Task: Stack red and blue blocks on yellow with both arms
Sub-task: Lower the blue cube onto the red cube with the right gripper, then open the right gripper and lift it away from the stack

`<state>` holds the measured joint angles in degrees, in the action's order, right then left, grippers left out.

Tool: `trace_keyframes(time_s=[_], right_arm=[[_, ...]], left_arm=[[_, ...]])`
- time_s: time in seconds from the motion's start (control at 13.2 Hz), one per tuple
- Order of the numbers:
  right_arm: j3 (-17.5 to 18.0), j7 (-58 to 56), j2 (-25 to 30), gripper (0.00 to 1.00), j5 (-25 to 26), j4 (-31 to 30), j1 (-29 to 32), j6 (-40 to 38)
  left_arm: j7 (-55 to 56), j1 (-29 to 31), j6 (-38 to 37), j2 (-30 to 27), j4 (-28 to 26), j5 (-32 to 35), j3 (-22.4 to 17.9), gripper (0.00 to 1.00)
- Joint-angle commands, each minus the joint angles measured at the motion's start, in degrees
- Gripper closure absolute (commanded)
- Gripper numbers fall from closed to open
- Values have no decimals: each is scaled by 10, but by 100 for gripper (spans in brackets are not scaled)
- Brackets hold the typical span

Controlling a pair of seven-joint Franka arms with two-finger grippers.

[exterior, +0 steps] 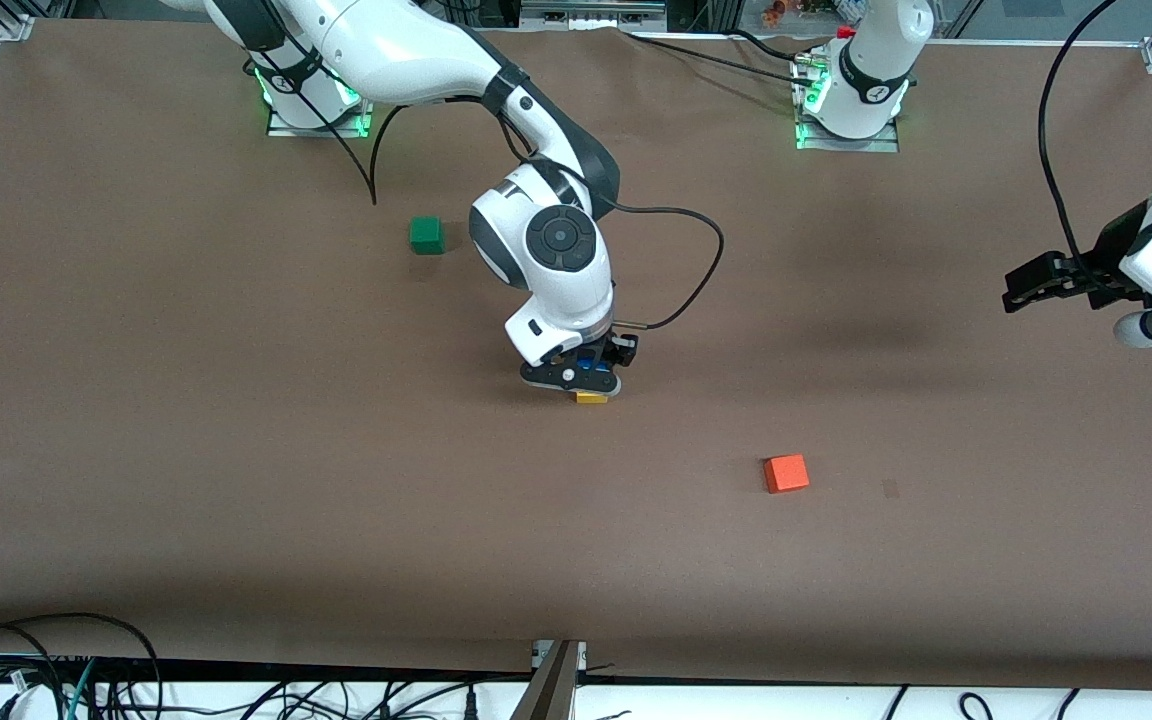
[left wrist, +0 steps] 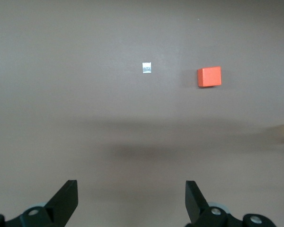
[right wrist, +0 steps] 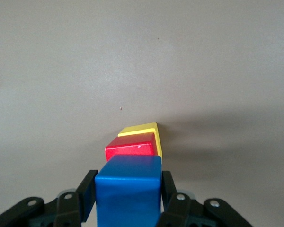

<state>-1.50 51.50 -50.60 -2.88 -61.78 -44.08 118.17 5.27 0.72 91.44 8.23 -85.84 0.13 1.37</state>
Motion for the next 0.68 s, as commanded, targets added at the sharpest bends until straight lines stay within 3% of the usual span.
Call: trace_keyframes(time_s=[0.0, 0.08, 0.3, 0.6], right_arm=[[-5, 6, -12, 20, 9, 22, -7, -3], [-6, 5, -11, 0, 8, 22, -7, -7], [-10, 2, 6, 0, 6, 25, 7, -57], [-12, -33, 99, 0, 1, 19, 99, -146]], left_arm=[[-8, 7, 4, -2, 5, -1, 1, 0], [-8, 7, 4, -2, 5, -2, 1, 0], [-4, 0, 5, -1, 7, -1, 4, 0], [-10, 7, 5, 0, 7, -1, 2, 0]])
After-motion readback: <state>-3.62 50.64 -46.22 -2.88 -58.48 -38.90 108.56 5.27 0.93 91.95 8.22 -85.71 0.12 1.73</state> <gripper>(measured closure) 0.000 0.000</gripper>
